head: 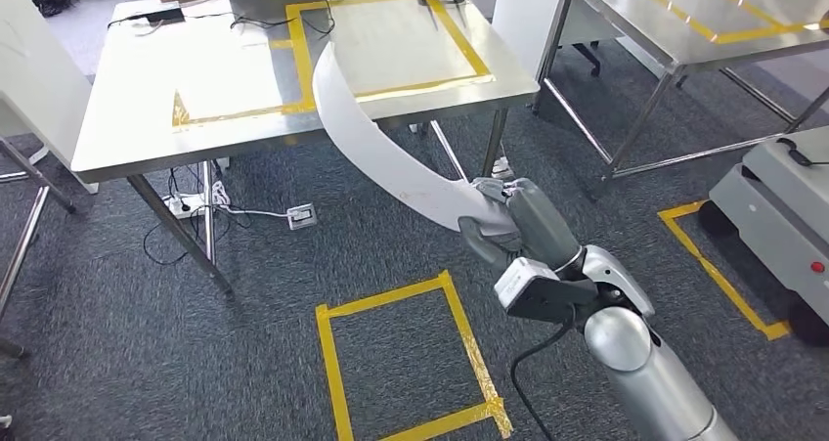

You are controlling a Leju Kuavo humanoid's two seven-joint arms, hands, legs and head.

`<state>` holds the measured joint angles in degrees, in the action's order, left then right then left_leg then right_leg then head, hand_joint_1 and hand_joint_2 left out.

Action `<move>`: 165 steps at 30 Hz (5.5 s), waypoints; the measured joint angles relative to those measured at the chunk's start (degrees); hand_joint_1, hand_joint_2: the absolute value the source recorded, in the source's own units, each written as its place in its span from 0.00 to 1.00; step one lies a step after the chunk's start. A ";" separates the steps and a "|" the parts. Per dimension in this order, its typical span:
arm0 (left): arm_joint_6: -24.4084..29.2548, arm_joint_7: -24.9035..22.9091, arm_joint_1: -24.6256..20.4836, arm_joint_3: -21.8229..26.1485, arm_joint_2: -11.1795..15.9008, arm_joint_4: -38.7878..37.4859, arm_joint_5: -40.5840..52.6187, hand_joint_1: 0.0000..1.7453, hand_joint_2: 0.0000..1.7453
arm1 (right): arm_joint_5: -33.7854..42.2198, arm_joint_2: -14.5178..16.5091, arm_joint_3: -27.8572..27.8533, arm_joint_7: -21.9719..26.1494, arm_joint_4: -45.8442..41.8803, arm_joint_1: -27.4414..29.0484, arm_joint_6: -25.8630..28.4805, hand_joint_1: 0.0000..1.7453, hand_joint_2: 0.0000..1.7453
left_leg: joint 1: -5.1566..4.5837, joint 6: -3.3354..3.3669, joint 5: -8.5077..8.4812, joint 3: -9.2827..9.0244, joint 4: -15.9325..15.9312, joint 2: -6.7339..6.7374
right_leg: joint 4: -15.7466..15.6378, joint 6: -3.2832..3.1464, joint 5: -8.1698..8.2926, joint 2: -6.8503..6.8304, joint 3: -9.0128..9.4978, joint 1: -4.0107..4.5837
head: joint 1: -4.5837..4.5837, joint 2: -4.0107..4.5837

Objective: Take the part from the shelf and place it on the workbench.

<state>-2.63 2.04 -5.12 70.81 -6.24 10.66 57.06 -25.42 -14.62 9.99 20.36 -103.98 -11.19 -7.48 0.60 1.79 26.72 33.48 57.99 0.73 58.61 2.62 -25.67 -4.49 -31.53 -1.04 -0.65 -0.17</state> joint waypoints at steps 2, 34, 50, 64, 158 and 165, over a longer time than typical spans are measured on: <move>-0.20 0.15 -0.15 -0.04 -0.16 -0.03 0.36 0.00 1.00 | -0.49 -0.11 0.22 -0.36 -0.35 0.12 0.43 1.00 1.00 | 0.27 0.32 -0.59 -0.82 -0.67 -0.41 | 3.05 0.00 -2.70 2.31 -1.53 -0.18 | -0.05 0.00; 0.14 -0.99 0.10 -0.13 -0.25 -0.02 1.42 0.00 1.00 | -0.30 -1.97 0.81 -0.04 -2.89 4.16 2.01 1.00 1.00 | -0.15 -0.37 -0.05 1.13 1.96 -1.21 | 12.15 -1.39 -7.76 4.47 -3.40 0.47 | 0.13 0.00; 0.12 -1.23 -0.03 -0.22 -0.68 -0.11 2.14 0.00 1.00 | -0.96 -2.00 1.48 -1.06 -3.19 4.02 1.85 1.00 1.00 | -0.06 -3.79 7.79 3.55 14.73 -1.32 | 0.00 -4.50 -1.96 4.53 -1.00 0.62 | 0.56 0.01; 0.17 -1.67 0.23 -0.82 -0.39 -0.12 3.11 0.00 1.00 | -0.97 -1.50 2.76 -1.52 -1.03 0.63 0.69 1.00 1.00 | 0.17 -0.50 -0.40 1.54 1.60 -1.00 | 10.11 -0.93 -5.74 4.63 -1.39 0.00 | 0.77 0.00; 2.69 -2.71 -2.31 -7.20 -0.61 0.02 12.07 0.00 0.00 | 19.75 -0.38 -20.26 17.12 -9.72 18.26 -1.63 0.00 0.00 | 0.06 -0.31 1.93 -2.02 0.89 -0.02 | 10.93 -0.66 -7.01 4.36 -9.36 0.44 | 0.32 0.00; 2.79 -1.68 -2.16 -7.36 -1.00 0.03 11.96 0.00 0.00 | 14.35 1.92 -19.59 14.59 -8.82 17.90 -2.40 0.00 0.00 | -0.05 -1.46 -2.49 3.03 1.56 0.25 | 1.78 -1.59 -4.93 4.44 3.41 0.70 | 0.35 0.00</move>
<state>0.16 0.37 -7.28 63.45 -7.24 10.69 69.02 -11.07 -12.69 -9.60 34.94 -112.80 6.71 -9.87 0.55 0.33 24.23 36.51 59.55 0.98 60.39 1.03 -30.60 -0.05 -28.12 -0.33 -0.29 -0.17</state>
